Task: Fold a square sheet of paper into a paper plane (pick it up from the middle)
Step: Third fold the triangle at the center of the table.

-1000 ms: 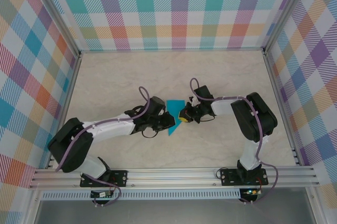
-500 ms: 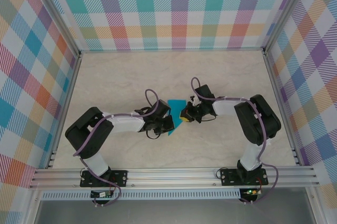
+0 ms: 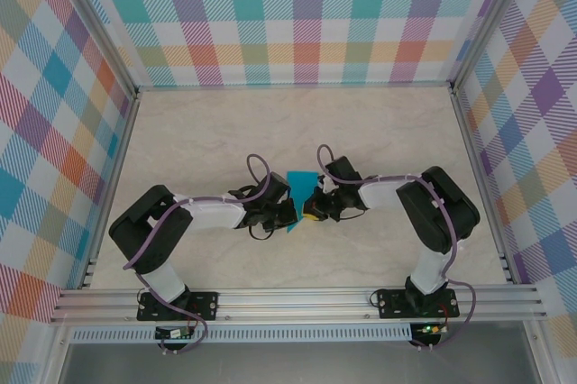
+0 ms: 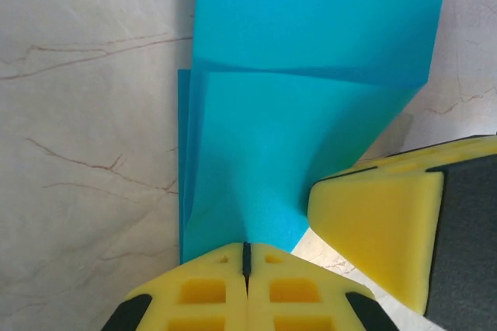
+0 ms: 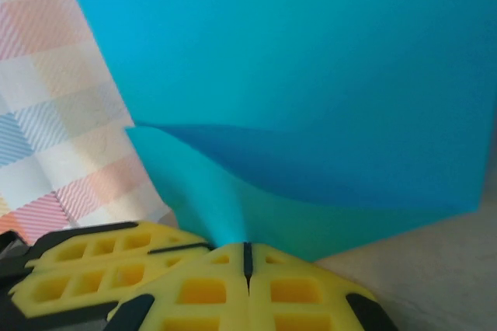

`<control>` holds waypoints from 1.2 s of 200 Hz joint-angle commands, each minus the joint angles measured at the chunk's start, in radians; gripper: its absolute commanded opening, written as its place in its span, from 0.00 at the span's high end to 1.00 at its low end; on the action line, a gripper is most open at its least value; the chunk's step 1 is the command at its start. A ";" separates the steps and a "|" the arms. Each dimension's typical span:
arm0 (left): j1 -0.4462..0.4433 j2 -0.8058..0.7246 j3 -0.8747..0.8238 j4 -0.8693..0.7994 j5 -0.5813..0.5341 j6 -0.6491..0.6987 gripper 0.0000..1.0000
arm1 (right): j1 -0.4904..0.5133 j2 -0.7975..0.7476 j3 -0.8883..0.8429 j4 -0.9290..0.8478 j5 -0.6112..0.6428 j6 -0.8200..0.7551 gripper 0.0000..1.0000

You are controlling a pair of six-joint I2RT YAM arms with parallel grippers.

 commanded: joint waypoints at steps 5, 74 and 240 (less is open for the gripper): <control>-0.002 0.034 -0.050 -0.139 -0.063 0.017 0.96 | -0.048 0.028 -0.025 0.004 0.084 -0.047 1.00; -0.001 0.006 -0.087 -0.164 -0.072 0.054 0.97 | -0.187 0.045 0.036 -0.029 0.096 -0.132 1.00; 0.038 -0.103 0.083 -0.234 -0.095 0.186 0.82 | -0.158 -0.043 0.050 -0.097 -0.082 -0.094 0.60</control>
